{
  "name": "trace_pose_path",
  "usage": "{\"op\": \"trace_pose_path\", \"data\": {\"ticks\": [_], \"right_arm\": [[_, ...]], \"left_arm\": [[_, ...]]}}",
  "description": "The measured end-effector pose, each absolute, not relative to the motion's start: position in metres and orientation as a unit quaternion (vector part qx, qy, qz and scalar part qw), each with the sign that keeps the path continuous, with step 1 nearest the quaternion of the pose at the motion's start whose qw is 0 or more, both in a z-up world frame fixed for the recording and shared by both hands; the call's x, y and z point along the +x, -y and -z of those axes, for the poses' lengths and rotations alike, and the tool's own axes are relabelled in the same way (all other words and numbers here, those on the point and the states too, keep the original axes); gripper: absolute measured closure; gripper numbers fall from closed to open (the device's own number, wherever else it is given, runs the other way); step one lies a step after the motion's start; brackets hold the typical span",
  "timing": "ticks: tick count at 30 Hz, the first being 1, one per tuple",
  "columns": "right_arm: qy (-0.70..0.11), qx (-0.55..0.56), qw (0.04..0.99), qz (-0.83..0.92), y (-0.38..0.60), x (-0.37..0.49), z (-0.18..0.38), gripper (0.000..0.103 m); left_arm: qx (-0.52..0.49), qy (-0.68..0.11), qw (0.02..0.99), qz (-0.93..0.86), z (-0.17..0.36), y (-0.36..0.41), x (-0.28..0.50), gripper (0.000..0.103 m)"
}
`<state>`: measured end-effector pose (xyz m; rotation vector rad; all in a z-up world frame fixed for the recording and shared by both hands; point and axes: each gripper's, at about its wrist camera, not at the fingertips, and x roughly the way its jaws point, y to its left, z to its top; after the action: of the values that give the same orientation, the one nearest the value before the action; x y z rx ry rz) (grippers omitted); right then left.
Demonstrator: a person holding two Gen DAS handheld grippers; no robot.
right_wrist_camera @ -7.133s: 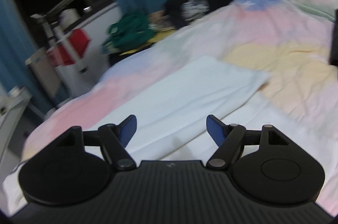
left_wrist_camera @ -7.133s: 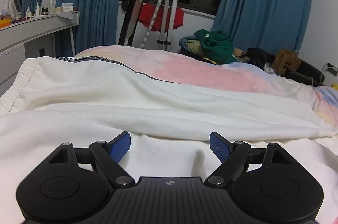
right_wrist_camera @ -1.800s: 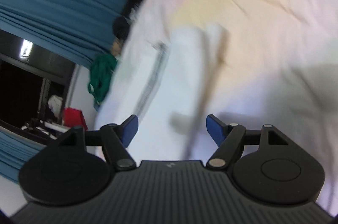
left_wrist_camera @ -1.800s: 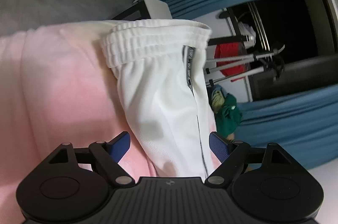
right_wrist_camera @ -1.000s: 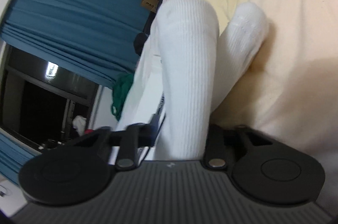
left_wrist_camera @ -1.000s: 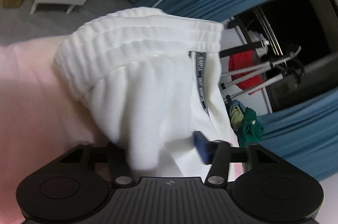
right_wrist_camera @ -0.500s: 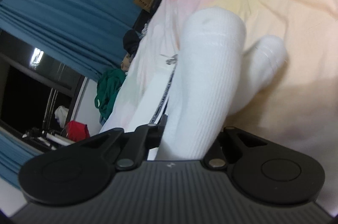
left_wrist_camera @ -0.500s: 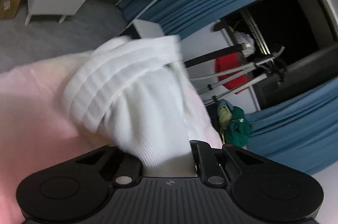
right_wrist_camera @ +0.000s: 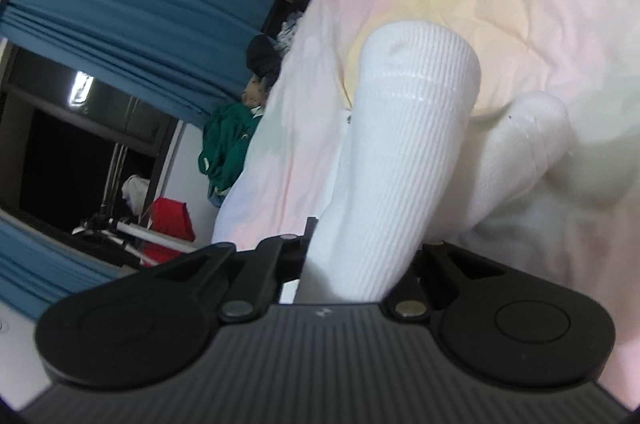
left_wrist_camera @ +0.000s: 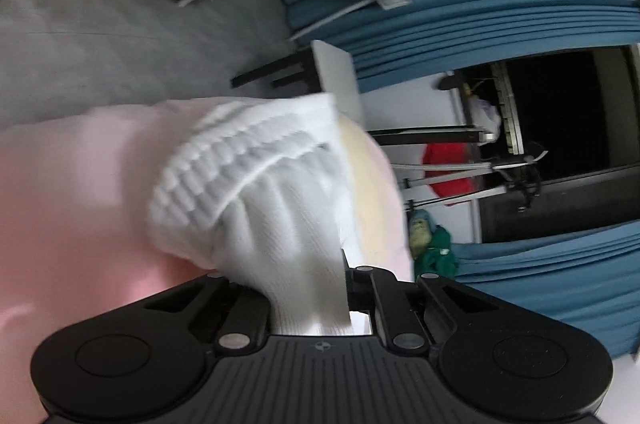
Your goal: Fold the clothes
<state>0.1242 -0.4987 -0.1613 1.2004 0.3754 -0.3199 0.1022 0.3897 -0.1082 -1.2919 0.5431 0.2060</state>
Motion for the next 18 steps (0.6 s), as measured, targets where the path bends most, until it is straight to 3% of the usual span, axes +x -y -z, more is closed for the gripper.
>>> {"op": "trace_pose_path", "data": {"ticks": [5,8,12,14,16,18], "right_arm": [[-0.227,0.619,0.730,0.182,0.514,0.101,0.204,0.091],[-0.227,0.648,0.706,0.175,0.518,0.095,0.220,0.091],[-0.236,0.610,0.736,0.175,0.513,0.100,0.213,0.090],[-0.239,0.597,0.746,0.175,0.511,0.103,0.213,0.090],[-0.235,0.602,0.744,0.171,0.514,0.103,0.219,0.090],[-0.233,0.606,0.743,0.161,0.516,0.104,0.223,0.090]], "left_arm": [[-0.542,-0.290,0.779,-0.124,0.112,-0.385,0.101,0.092],[-0.524,-0.298,0.788,-0.128,0.109,-0.380,0.097,0.085],[-0.480,-0.317,0.804,-0.151,0.101,-0.367,0.092,0.067],[-0.446,-0.328,0.816,-0.166,0.094,-0.356,0.093,0.063],[-0.401,-0.335,0.828,-0.202,0.081,-0.342,0.096,0.043],[-0.347,-0.327,0.849,-0.230,0.066,-0.328,0.092,0.041]]}}
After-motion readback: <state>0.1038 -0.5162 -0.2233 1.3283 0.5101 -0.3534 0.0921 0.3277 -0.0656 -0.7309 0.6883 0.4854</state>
